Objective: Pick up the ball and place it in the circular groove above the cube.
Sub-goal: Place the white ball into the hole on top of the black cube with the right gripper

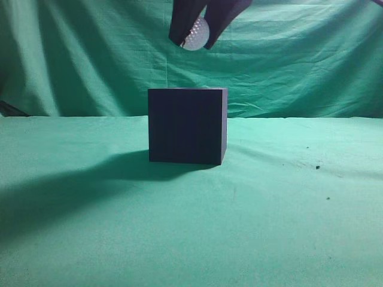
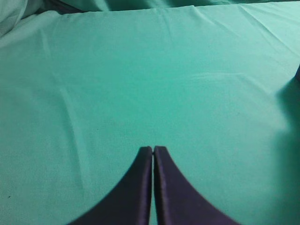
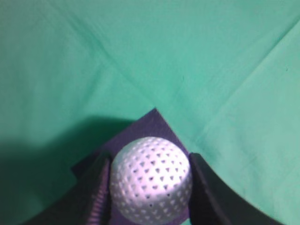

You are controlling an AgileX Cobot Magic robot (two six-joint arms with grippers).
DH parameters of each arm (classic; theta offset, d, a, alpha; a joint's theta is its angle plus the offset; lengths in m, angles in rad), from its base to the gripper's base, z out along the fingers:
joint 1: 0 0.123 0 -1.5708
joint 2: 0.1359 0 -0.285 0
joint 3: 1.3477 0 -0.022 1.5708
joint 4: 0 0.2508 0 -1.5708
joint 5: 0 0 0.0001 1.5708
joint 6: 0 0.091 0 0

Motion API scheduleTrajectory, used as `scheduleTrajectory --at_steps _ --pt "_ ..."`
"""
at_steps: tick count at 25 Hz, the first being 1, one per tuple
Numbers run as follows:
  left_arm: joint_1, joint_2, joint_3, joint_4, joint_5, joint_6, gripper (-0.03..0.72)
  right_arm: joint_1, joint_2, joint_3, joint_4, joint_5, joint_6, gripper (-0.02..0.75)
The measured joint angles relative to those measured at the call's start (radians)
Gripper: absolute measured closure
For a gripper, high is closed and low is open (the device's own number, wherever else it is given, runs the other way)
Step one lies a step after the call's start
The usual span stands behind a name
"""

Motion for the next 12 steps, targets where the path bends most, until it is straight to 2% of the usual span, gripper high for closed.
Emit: scheduleTrajectory --at_steps 4,12 --pt "0.0 0.0 0.0 0.0 0.0 0.0 0.688 0.004 0.002 0.0 0.0 -0.045 0.0 0.423" --pt "0.0 0.0 0.0 0.0 0.0 0.0 0.688 0.004 0.09 0.0 0.0 -0.037 0.0 0.423"
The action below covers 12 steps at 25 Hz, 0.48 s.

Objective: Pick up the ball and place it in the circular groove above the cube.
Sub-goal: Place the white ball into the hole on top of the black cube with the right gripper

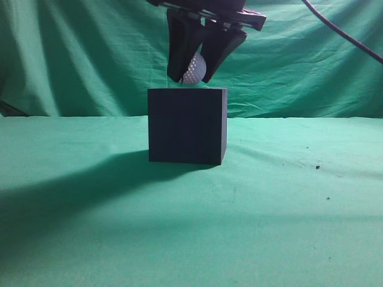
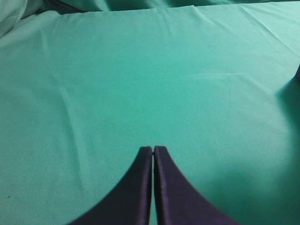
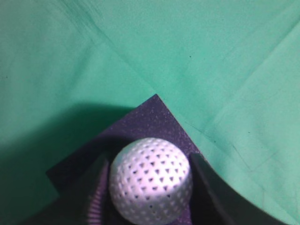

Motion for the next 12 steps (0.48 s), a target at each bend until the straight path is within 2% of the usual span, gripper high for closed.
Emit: scheduleTrajectory --at_steps 5,11,12 --pt "0.0 0.0 0.0 0.0 0.0 0.0 0.688 0.0 0.005 0.0 0.0 0.018 0.0 0.423" --pt "0.0 0.0 0.0 0.0 0.0 0.0 0.688 0.0 0.005 -0.002 0.0 0.039 0.0 0.172" --pt "0.0 0.0 0.0 0.0 0.0 0.0 0.688 0.0 0.005 -0.013 0.0 0.051 0.0 0.15"
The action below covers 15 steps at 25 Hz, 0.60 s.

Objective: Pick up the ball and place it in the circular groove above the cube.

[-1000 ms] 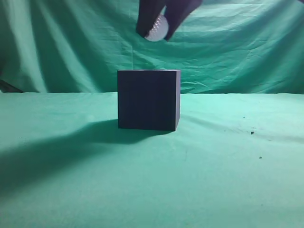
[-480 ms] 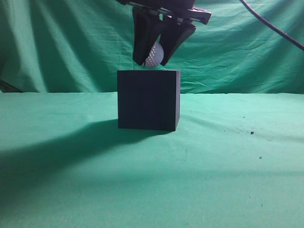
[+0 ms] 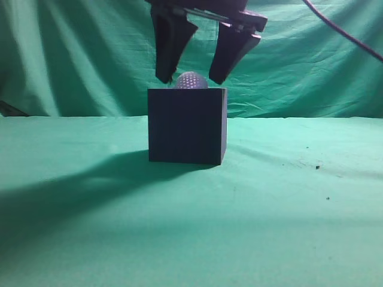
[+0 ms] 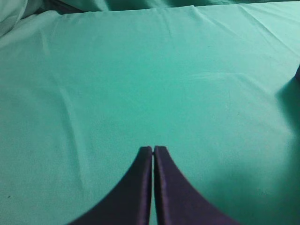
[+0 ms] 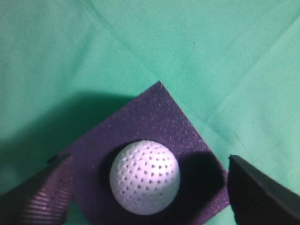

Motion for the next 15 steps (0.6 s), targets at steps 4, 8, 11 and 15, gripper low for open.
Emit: scheduleTrajectory --at_steps 4,8,11,15 --pt "0.0 0.0 0.0 0.0 0.0 0.0 0.688 0.0 -0.019 -0.094 -0.006 0.106 0.016 0.157" --pt "0.0 0.0 0.0 0.0 0.0 0.0 0.688 0.0 -0.071 -0.232 -0.019 0.308 0.058 0.515" --pt "0.0 0.0 0.0 0.0 0.0 0.0 0.688 0.0 -0.125 -0.298 -0.021 0.451 0.079 0.688" --pt "0.0 0.0 0.0 0.0 0.0 0.0 0.688 0.0 -0.229 -0.311 -0.029 0.503 0.137 0.738"
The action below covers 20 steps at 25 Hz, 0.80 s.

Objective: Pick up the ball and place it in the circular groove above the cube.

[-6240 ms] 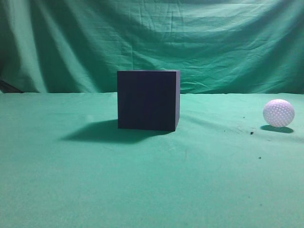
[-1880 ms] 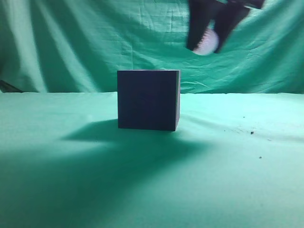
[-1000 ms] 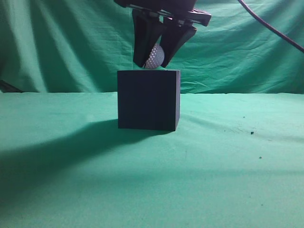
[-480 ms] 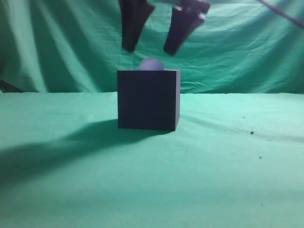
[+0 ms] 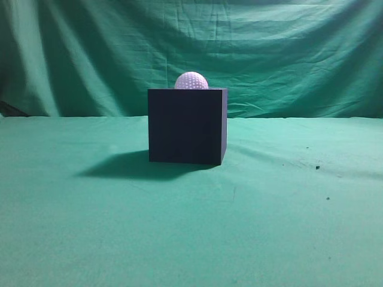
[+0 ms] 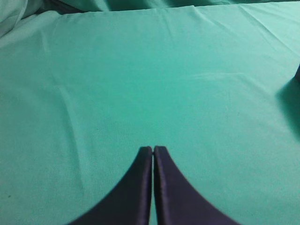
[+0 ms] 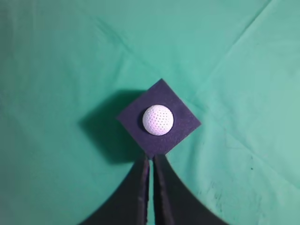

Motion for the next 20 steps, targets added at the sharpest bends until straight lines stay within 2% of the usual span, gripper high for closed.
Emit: scheduleTrajectory --at_steps 5,10,20 --pt "0.0 0.0 0.0 0.0 0.0 0.0 0.688 0.0 -0.16 0.058 -0.008 0.007 0.062 0.738" --pt "0.0 0.0 0.0 0.0 0.0 0.0 0.688 0.0 -0.349 0.245 -0.029 0.001 0.093 0.738" --pt "0.0 0.0 0.0 0.0 0.0 0.0 0.688 0.0 -0.727 0.741 -0.027 -0.362 0.117 0.738"
